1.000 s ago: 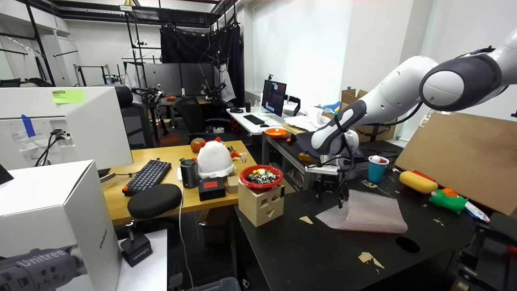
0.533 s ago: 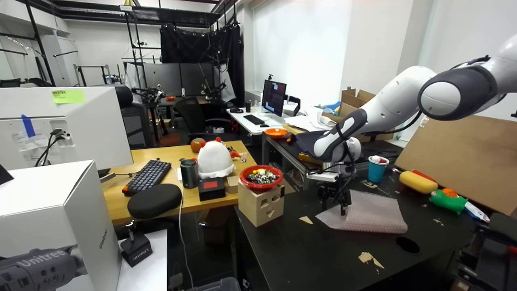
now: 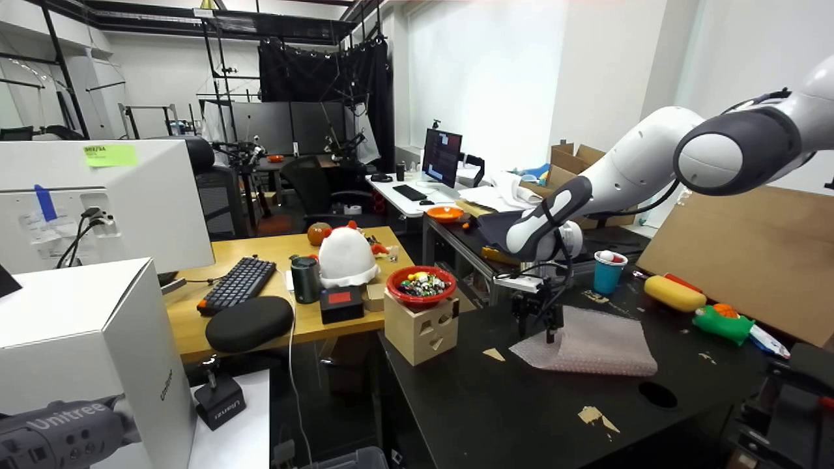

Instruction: Unfold the pink plastic

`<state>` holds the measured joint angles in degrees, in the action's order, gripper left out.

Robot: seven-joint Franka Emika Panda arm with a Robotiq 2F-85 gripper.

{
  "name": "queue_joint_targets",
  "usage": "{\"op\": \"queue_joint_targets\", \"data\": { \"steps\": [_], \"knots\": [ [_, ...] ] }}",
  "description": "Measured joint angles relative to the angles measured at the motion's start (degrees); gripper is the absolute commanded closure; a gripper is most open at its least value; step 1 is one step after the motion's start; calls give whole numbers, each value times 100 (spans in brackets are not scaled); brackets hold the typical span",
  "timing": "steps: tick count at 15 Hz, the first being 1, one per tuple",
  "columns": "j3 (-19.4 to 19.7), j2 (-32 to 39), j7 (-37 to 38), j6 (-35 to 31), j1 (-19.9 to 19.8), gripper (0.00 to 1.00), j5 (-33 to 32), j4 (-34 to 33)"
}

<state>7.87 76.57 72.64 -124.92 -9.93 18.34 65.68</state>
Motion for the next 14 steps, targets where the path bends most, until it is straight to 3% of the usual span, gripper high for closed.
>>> {"op": "queue_joint_targets", "data": {
  "steps": [14],
  "knots": [
    [89, 16, -16, -113, 88, 0, -60, 13]
  ]
}}
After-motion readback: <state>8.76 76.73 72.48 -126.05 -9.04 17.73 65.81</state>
